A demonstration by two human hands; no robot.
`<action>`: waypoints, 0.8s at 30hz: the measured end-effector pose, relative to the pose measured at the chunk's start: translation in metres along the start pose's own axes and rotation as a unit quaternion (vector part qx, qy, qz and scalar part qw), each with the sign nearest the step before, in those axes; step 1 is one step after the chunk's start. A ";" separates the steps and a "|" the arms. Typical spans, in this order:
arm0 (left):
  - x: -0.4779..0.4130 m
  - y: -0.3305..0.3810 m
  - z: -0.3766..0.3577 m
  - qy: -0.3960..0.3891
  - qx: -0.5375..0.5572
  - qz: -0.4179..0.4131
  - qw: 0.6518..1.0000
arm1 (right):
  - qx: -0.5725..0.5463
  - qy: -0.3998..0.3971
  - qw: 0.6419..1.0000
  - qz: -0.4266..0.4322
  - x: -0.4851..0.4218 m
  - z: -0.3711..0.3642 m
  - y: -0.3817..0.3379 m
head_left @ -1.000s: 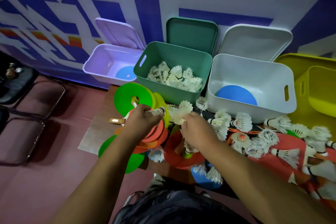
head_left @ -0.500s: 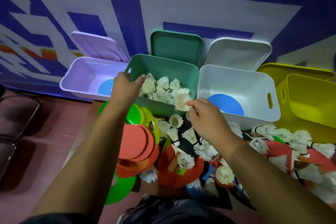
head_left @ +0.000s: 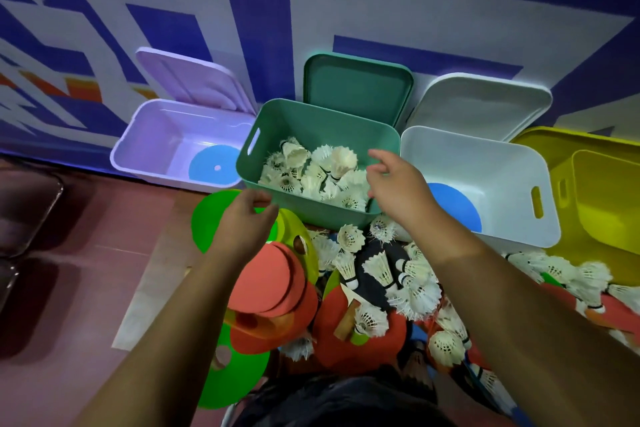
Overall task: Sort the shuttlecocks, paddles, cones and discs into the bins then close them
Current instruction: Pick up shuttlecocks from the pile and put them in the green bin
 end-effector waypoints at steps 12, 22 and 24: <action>-0.005 -0.007 -0.032 -0.096 -0.032 -0.010 0.995 | -0.048 -0.001 0.998 -0.031 0.022 -0.009 0.030; 0.021 -0.001 -0.082 -0.171 -0.101 -0.016 0.980 | -0.036 -0.070 0.997 -0.025 0.071 -0.024 0.061; 0.027 -0.007 -0.081 -0.170 -0.104 -0.011 0.980 | -0.022 -0.082 0.996 -0.023 0.078 -0.029 0.069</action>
Point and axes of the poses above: each hand's wrist, its own x-axis away from the middle knuckle, its own z-axis out of the back of the hand, y = z × x, the point moved 9 cm from there along -x, towards the middle knuckle, and after that the axes turned 13 degrees about -x, right-handed, at the moved point
